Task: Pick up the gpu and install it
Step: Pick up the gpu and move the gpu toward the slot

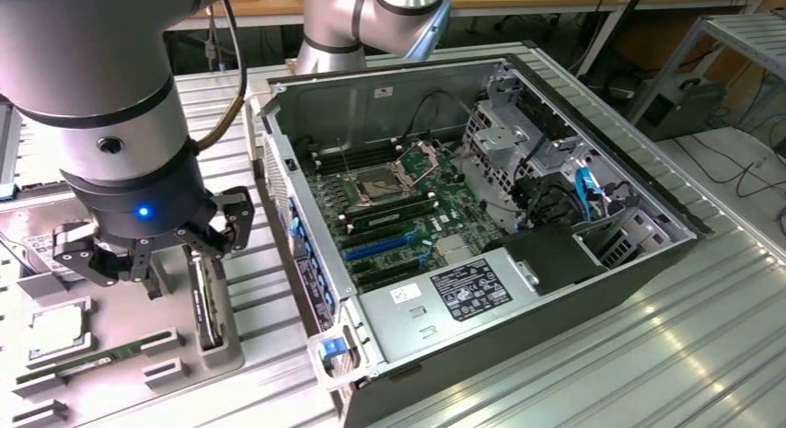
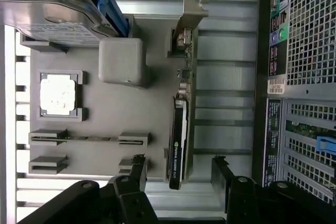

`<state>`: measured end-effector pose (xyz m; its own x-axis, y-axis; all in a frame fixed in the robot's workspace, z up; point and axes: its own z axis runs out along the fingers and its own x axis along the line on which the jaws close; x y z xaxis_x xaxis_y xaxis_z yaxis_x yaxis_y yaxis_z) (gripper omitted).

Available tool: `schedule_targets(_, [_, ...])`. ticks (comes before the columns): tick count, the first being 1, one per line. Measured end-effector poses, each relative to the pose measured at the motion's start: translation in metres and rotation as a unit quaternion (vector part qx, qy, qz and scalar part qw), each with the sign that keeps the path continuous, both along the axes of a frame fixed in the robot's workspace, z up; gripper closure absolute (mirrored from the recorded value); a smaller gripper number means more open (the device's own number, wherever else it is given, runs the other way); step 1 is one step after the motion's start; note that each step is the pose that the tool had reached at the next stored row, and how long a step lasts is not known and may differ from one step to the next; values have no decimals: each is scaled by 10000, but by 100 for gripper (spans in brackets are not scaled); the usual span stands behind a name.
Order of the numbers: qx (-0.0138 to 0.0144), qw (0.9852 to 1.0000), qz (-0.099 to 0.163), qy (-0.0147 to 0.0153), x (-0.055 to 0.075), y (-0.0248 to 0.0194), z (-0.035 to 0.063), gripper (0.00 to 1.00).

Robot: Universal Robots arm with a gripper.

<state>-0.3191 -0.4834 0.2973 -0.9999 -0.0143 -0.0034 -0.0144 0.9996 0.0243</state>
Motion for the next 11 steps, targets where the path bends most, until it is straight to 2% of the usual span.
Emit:
schedule_targets(3, [0,10000,-38,0,0,1,-55,38])
schedule_targets(4, [-2,10000,-38,2,1,14,-76,38])
schedule_targets(5, [-1,10000,-38,4,2,32,-99,38])
schedule_targets(6, [0,10000,-38,4,3,77,-125,38])
schedule_targets(9, [-1,10000,-38,5,3,163,-173,38])
schedule_targets(11, [-1,10000,-38,5,3,199,-207,38])
